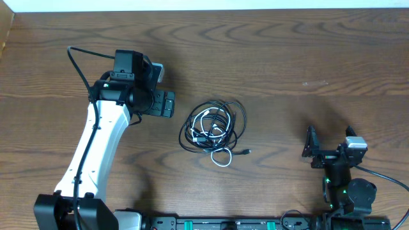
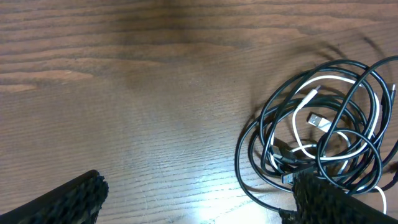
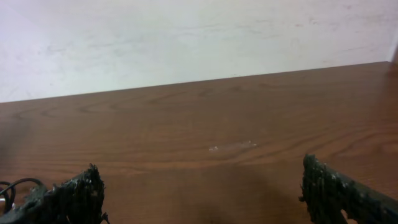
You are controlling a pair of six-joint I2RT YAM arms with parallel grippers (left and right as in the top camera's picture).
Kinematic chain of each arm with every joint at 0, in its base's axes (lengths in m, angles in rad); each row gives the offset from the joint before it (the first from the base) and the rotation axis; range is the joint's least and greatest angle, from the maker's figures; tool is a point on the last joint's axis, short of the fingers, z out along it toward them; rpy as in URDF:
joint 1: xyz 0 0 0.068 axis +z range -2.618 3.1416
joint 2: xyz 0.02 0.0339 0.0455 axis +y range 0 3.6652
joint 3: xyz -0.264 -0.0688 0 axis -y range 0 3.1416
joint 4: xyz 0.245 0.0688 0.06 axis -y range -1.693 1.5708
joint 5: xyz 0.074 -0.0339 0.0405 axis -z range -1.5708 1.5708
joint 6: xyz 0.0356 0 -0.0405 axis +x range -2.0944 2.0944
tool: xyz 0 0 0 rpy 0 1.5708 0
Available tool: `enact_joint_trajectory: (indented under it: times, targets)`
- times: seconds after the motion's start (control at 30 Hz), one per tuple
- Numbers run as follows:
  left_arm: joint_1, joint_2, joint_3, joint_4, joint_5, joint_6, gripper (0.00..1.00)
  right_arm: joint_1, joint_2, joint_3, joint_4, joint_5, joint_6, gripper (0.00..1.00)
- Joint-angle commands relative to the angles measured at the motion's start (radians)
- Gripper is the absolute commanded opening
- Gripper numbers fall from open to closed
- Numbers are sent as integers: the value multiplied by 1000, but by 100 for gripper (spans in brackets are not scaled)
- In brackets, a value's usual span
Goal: Untangle cables
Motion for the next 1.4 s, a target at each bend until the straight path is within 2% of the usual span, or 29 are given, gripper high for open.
enact_joint_trajectory:
  times: [0.0,1.37]
  targets:
    - [-4,11,2,-3,16,5,96,-5,-6,-1,-5,4,-13,99]
    - [-4,11,1,-48,16,5,96,-5,-6,-1,-5,4,-13,99]
